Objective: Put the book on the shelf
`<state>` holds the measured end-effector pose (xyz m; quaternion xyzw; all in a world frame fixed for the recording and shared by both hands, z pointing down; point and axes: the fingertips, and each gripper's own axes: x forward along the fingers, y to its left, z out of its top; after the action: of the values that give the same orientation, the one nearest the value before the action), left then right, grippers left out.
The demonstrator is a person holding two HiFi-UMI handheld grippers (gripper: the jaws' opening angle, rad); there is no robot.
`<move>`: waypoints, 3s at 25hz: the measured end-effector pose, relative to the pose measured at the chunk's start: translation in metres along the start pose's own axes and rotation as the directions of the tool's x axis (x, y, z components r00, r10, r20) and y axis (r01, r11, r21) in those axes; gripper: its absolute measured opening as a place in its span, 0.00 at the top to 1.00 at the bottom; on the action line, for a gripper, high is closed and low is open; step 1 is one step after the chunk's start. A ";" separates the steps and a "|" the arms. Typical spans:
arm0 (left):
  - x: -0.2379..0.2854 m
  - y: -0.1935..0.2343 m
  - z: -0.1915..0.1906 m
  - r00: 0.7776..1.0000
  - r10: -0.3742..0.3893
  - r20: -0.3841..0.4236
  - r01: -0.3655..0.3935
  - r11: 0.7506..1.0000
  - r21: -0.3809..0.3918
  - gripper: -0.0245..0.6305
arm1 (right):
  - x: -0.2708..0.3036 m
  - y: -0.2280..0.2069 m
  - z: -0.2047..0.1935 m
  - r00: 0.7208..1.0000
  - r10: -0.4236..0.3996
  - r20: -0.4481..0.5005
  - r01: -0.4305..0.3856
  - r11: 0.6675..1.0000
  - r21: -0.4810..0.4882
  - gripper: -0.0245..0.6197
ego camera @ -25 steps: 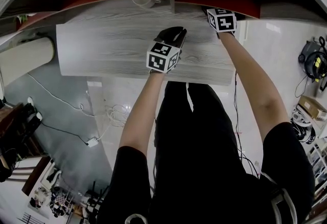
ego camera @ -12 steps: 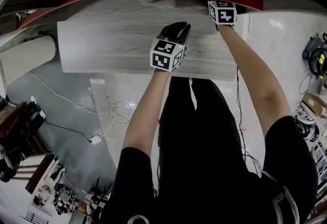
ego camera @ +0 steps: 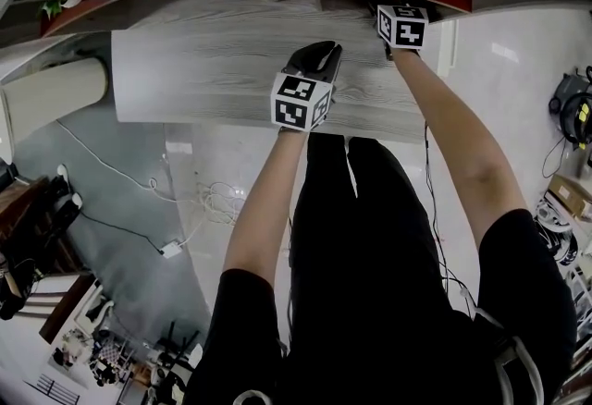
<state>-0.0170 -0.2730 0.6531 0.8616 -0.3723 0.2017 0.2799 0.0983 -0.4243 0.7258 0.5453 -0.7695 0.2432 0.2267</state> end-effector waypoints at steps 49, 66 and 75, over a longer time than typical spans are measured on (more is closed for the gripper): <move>-0.221 -0.222 -0.023 0.975 -0.063 0.212 0.072 0.997 -0.035 0.91 | -0.465 0.112 -0.092 0.984 0.075 0.160 -0.091 0.991 0.094 0.96; -0.465 -0.208 -0.082 0.921 -0.109 0.374 0.101 0.994 0.042 0.91 | -0.609 0.301 -0.122 0.950 -0.082 0.300 0.071 0.996 0.046 0.96; -0.516 -0.186 -0.066 0.901 -0.021 0.434 -0.041 0.990 0.134 0.91 | -0.649 0.298 -0.121 0.931 -0.145 0.335 0.130 0.989 0.066 0.96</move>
<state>-0.2164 0.1471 0.3550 0.9004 -0.4146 0.0317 0.1278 0.0221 0.2094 0.3839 0.6362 -0.7516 0.1456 0.0958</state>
